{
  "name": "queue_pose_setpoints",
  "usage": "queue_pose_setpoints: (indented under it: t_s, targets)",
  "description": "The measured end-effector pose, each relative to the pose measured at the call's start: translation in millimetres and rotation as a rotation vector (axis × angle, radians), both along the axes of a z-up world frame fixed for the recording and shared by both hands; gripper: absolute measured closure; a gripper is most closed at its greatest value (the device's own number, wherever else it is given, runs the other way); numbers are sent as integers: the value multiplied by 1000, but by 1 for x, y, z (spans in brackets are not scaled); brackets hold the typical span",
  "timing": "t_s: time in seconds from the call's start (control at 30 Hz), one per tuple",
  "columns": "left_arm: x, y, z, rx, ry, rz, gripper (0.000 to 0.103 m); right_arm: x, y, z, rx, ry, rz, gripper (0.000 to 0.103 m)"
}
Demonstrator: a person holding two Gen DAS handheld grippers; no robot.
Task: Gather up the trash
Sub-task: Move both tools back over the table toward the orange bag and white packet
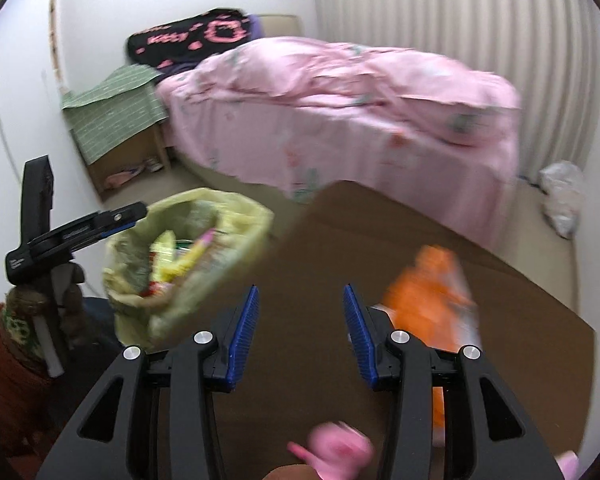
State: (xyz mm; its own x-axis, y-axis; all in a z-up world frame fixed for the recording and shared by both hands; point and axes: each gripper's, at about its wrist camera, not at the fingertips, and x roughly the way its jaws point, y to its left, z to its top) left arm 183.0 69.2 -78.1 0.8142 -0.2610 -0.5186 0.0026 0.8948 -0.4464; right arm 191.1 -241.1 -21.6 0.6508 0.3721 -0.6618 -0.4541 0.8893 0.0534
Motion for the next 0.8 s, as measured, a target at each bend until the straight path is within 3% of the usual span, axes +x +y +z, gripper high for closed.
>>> queue_pose_setpoints:
  t_s: [0.3,0.5,0.7,0.73,0.77,0.8]
  targets:
    - [6,-112,12,93,10,-267,44,-31,-88,-17,-14,-16,-143,61]
    - [6,-154,10,164,36,-330,44,-31,-100,-33,8,-18,-134,61]
    - [9,-175,10,182,50,-361,44,-22,-78,-53,-31,-41,-47,61]
    - [9,-178,10,185,53,-367,44,-18,-74,-59,-41,-25,-41,63]
    - [10,-181,9,189,55,-374,44,-15,-71,-63,-49,-14,-46,77]
    - [10,-183,9,194,55,-382,44,-14,-71,-65,-56,-6,-52,83]
